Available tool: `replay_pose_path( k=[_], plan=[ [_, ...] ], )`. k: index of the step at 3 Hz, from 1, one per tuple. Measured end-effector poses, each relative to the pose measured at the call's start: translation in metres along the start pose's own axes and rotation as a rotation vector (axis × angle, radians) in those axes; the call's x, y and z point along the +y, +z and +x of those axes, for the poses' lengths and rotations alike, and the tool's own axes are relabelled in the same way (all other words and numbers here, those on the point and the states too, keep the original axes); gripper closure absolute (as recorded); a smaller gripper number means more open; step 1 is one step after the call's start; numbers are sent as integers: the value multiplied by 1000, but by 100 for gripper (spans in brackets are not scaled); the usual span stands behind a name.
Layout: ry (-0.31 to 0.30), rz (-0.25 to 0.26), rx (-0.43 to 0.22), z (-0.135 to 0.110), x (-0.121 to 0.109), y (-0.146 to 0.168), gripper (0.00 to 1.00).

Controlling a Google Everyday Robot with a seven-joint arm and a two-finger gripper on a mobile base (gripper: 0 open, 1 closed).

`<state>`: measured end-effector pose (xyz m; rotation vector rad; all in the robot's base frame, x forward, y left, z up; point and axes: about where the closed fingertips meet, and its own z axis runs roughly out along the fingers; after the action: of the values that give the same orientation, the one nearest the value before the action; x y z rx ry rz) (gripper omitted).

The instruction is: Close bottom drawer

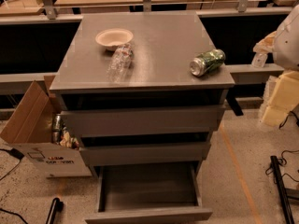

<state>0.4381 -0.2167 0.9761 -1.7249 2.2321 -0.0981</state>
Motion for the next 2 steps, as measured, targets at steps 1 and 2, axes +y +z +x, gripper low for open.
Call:
replay_pose_path(
  k=[1,2],
  plan=[
    [0,0,0,0,0,0,0],
    [0,-91,-14,0,7,41,0]
  ],
)
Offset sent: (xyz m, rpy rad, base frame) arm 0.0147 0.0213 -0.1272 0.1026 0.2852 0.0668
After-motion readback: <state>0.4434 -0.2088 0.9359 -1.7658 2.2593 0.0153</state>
